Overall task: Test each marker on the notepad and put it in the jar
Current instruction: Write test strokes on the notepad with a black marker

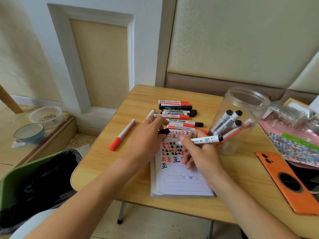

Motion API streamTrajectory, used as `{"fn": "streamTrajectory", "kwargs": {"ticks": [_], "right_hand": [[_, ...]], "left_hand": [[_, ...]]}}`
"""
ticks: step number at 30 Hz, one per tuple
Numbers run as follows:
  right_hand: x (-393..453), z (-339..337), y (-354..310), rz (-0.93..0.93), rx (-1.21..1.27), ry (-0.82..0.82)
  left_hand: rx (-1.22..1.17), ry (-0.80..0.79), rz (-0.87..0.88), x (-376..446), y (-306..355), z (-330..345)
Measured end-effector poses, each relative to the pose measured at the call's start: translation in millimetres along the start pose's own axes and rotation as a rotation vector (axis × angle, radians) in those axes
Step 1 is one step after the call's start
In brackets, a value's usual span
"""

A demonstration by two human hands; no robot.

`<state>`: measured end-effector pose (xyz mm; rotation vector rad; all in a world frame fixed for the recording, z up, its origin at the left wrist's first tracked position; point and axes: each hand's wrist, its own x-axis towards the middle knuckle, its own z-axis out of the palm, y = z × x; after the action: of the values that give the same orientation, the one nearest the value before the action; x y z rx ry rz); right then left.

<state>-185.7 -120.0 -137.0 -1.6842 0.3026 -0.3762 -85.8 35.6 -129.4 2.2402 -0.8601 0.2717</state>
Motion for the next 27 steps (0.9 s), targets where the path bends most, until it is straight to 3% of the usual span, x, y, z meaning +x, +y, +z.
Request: {"fn": "streamTrajectory", "kwargs": {"ticks": [10,23,27], "right_hand": [[-5.8,2.4,-2.4,-0.123,0.059,-0.079],[-6.1,3.4,-4.0,-0.098,0.041,-0.204],[-6.6,1.5,-12.2,-0.012,0.222,-0.096]], "left_hand": [[-0.021,-0.110,0.066,-21.8,-4.7,-21.4],[-0.122,-0.127,0.224,-27.4,-2.6,-18.5],[-0.096,-0.153,0.179,-26.5,-9.5,-16.1]]}}
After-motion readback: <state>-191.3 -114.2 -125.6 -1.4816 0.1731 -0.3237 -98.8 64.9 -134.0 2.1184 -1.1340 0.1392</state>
